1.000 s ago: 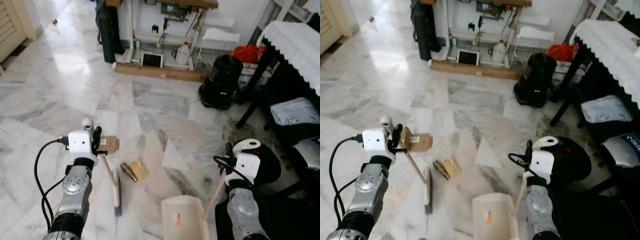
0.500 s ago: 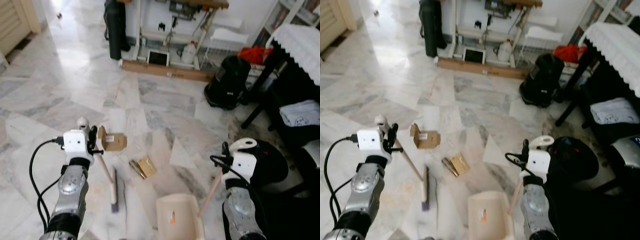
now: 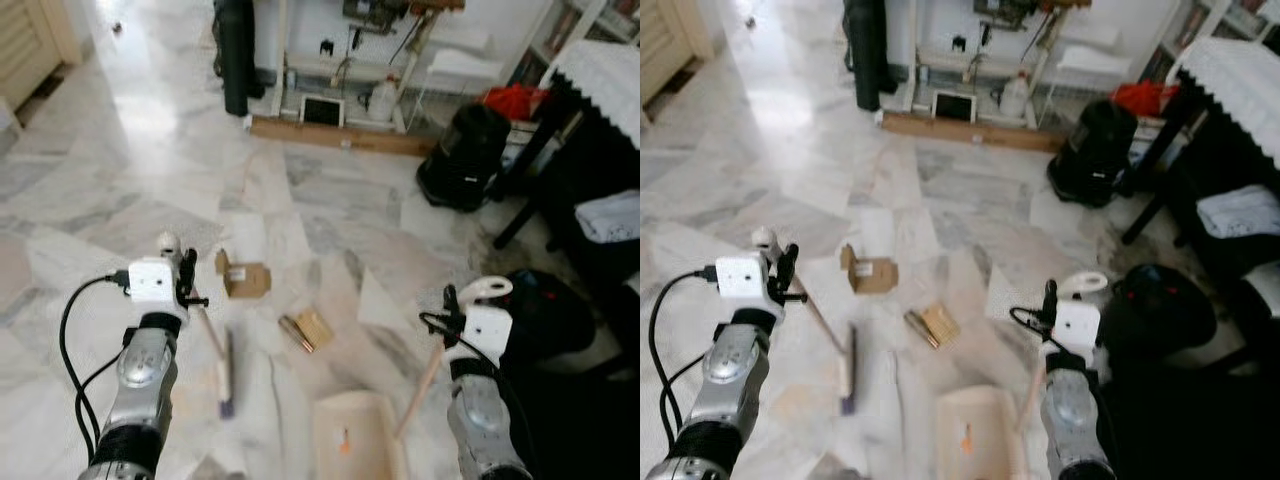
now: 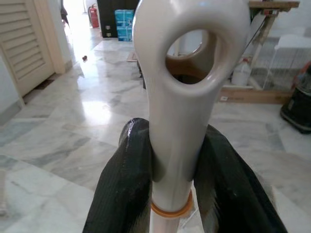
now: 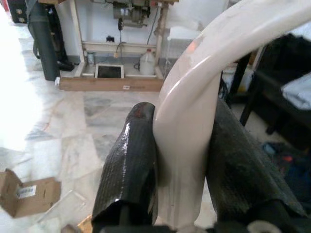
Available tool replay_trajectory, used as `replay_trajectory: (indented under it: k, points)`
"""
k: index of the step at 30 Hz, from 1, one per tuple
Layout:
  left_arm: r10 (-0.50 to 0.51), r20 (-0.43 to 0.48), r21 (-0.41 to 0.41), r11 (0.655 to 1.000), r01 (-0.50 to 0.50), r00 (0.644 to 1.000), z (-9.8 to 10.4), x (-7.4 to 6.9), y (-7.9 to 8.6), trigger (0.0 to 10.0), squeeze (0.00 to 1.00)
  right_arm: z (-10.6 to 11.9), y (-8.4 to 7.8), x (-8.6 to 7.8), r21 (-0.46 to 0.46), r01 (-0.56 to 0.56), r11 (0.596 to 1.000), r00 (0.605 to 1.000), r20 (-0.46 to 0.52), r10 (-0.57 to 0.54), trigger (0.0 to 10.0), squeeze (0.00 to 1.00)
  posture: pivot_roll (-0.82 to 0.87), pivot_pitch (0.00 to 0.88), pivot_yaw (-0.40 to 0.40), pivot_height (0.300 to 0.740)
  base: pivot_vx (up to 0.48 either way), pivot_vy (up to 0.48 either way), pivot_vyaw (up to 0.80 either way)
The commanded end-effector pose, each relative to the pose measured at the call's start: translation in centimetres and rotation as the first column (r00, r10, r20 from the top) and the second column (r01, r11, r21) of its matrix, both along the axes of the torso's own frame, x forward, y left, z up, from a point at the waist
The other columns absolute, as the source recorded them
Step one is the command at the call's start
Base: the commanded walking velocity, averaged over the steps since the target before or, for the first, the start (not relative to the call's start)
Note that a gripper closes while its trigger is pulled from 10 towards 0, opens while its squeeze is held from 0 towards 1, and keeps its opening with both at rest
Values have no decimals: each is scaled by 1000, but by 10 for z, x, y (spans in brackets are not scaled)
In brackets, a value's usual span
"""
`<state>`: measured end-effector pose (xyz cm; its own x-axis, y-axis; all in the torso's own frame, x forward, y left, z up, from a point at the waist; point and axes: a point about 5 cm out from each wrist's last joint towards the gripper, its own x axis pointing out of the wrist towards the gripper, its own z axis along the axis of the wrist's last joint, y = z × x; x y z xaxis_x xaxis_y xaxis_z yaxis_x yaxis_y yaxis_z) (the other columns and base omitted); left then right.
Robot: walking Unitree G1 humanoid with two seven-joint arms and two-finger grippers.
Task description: Sweep floor
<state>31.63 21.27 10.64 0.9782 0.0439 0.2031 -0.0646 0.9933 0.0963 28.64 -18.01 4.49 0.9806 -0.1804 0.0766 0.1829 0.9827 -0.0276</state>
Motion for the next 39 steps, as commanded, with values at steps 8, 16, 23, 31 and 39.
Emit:
replay_trajectory:
  k: [8,16,23,31,39]
  points:
    - [-64,2,-2,998,64,998,1,2,-16,10000,0,3,-11,-2,-20,29,999,999,14,-29,10000,0,135,133,-104,740,0,0,0]
    - [-71,1,0,997,71,997,1,2,-17,10000,0,3,-11,-1,-14,29,999,999,19,-29,10000,0,135,128,-102,740,138,0,0]
    - [-77,3,-1,997,77,997,2,3,-17,10000,0,3,-12,-1,-13,30,999,999,22,-29,10000,0,133,121,-102,740,0,0,0]
    - [-85,3,0,996,85,996,2,3,-19,10000,0,3,-12,-1,-12,27,1000,999,21,-26,10000,0,134,116,-101,740,79,0,0]
    - [-86,10,4,996,86,996,4,3,-18,10000,0,3,-11,-1,-10,25,1000,999,21,-25,10000,0,136,112,-100,740,121,0,0]
